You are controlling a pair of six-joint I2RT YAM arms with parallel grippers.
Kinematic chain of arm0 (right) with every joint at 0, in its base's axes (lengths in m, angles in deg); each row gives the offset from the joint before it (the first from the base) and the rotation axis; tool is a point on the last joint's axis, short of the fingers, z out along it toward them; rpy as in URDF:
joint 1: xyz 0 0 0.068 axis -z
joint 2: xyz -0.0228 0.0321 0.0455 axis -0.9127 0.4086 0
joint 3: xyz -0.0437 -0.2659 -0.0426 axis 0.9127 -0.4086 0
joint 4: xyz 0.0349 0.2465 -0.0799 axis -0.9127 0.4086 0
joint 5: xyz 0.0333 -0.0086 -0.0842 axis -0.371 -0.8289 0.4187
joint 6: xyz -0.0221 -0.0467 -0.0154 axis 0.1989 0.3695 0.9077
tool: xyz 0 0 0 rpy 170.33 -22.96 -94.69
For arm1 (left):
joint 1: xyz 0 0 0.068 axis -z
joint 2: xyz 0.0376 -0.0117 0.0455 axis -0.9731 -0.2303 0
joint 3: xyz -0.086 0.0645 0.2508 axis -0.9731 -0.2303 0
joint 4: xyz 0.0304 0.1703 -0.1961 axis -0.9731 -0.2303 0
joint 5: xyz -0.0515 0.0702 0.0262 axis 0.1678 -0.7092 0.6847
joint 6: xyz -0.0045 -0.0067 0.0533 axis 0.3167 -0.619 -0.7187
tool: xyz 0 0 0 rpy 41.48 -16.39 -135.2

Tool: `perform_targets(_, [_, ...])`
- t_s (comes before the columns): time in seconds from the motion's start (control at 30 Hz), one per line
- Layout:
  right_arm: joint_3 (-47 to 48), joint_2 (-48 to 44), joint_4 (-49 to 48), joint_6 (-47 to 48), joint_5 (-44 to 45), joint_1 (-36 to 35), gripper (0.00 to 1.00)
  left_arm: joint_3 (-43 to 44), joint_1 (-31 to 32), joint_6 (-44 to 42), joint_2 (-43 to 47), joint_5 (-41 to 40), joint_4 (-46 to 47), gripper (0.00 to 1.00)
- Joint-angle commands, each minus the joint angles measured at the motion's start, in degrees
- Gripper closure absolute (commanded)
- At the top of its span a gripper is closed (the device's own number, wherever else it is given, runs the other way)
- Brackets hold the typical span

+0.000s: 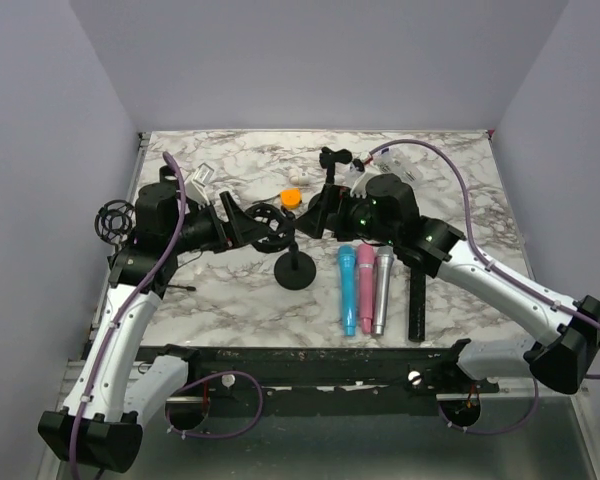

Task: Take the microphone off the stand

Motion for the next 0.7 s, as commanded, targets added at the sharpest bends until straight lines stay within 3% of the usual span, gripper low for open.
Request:
perform_targets(0.0, [2.3, 3.0, -3.7, -2.1, -8.2, 1.0, 0.02, 1.5, -0.6, -5.7, 2.0, -5.4, -3.2, 0.17])
perform_targets(0.23, [1.5, 5.7, -8.8, -6.1, -15.4, 6.2, 0.08, 1.7, -1.1, -9.1, 6.4, -9.7, -5.7, 0.17])
perform_targets(0.53, [2.3, 10.3, -11.2, -6.4, -20.1, 6.4, 0.10, 1.1, -1.2, -10.8, 10.2, -12.6, -6.9, 0.17])
perform_targets(0.67, [0.3, 10.6, -12.0, -6.4, -18.2, 6.4, 0.11, 0.9, -1.2, -10.8, 11.1, -12.8, -7.0, 0.17])
